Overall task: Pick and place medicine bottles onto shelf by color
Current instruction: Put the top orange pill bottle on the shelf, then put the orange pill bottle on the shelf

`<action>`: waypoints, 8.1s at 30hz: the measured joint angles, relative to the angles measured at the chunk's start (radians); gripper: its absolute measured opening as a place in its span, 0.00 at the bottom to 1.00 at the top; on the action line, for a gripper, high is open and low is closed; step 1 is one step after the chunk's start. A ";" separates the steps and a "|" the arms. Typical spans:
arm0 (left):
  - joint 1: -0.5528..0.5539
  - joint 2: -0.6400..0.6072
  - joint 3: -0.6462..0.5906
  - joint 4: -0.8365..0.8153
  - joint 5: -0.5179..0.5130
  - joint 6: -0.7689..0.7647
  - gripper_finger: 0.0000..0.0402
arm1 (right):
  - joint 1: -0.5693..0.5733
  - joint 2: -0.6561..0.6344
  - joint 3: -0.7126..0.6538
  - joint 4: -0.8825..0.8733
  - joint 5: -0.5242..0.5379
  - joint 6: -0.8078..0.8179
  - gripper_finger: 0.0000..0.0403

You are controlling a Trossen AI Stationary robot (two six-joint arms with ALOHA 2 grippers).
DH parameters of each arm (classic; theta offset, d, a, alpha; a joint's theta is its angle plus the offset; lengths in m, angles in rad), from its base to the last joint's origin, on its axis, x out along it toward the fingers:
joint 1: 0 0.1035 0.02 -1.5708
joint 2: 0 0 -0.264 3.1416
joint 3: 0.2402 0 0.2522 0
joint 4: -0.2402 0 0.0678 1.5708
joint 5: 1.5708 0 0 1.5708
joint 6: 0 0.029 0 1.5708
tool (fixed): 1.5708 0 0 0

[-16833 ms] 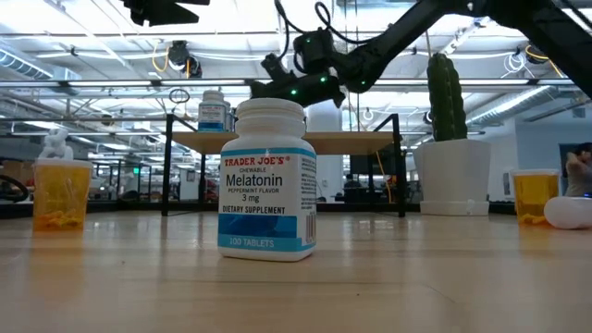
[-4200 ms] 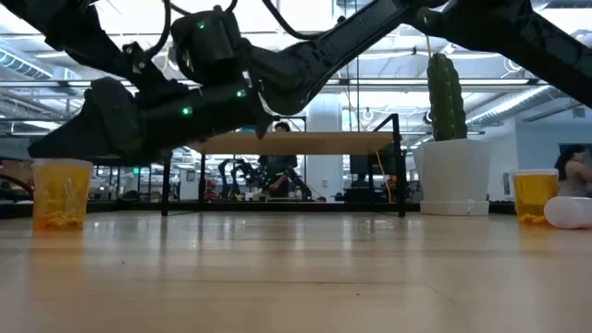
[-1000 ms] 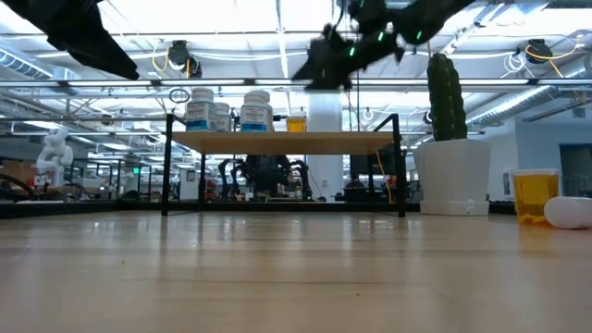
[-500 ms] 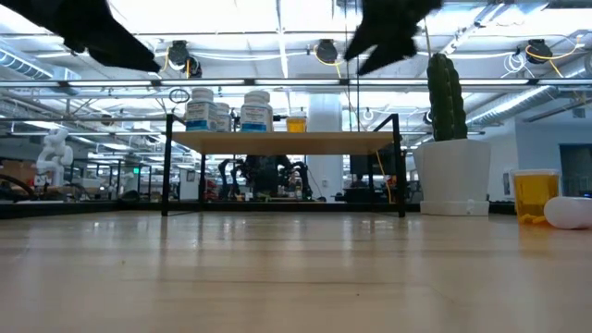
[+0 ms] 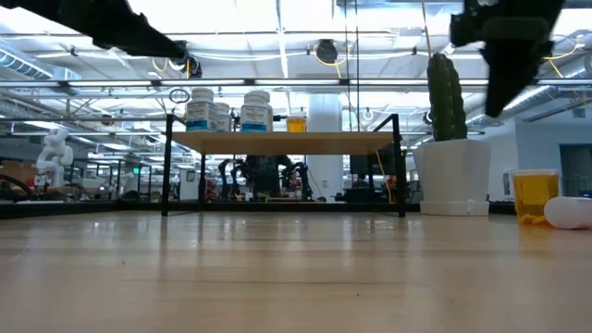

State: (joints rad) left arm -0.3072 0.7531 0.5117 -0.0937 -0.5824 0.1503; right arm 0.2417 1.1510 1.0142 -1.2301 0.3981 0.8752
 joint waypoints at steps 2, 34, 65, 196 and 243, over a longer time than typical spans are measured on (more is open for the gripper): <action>0.024 0.002 0.000 0.020 0.030 0.015 0.68 | 0.003 -0.006 -0.001 -0.051 -0.031 0.058 0.78; 0.144 0.099 0.001 0.105 0.141 0.046 0.68 | -0.027 -0.100 -0.372 0.283 -0.184 0.115 0.69; 0.140 0.082 0.001 0.007 0.133 0.044 0.68 | -0.539 0.638 0.934 0.120 -0.300 -0.835 0.50; -0.178 0.774 0.204 0.467 0.166 -0.352 0.68 | 0.675 0.265 -0.035 0.405 -0.110 0.093 0.51; 0.039 0.587 0.204 -0.128 0.005 -0.344 0.68 | -0.648 0.780 0.998 0.206 -0.446 -1.439 0.51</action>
State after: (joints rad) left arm -0.2681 1.3403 0.7155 -0.2217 -0.5778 -0.1936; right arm -0.4062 1.9308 2.0125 -1.0245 -0.0474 -0.5636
